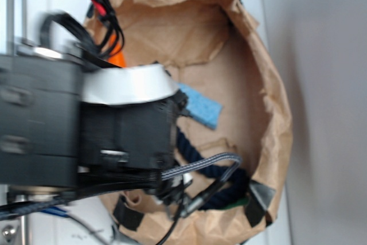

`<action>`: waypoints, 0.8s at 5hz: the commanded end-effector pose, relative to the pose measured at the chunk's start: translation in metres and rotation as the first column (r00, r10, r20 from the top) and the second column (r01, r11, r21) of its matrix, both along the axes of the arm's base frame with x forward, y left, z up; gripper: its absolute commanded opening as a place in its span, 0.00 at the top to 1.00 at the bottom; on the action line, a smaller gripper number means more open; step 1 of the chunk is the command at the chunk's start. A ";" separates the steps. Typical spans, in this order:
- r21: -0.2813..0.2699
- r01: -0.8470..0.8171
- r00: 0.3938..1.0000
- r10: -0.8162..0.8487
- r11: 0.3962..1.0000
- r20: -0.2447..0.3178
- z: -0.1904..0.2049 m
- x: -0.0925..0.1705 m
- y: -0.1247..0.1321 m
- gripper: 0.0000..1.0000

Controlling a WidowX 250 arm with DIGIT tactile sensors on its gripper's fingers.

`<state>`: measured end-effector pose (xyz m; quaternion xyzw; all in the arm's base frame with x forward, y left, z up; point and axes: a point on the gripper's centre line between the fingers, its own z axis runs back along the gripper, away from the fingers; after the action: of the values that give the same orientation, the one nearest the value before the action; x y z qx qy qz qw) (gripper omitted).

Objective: Grab the green sponge.

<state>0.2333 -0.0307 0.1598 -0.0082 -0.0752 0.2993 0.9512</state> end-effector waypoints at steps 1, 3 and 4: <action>-0.044 -0.116 0.993 0.118 0.992 0.026 -0.027 0.025 0.028 0.00; -0.039 -0.072 0.997 0.074 0.997 0.031 -0.067 0.011 0.040 0.00; -0.027 -0.041 0.997 0.043 0.999 0.062 -0.084 0.004 0.038 0.00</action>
<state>0.2305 -0.0016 0.0664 -0.0224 -0.0840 0.3188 0.9438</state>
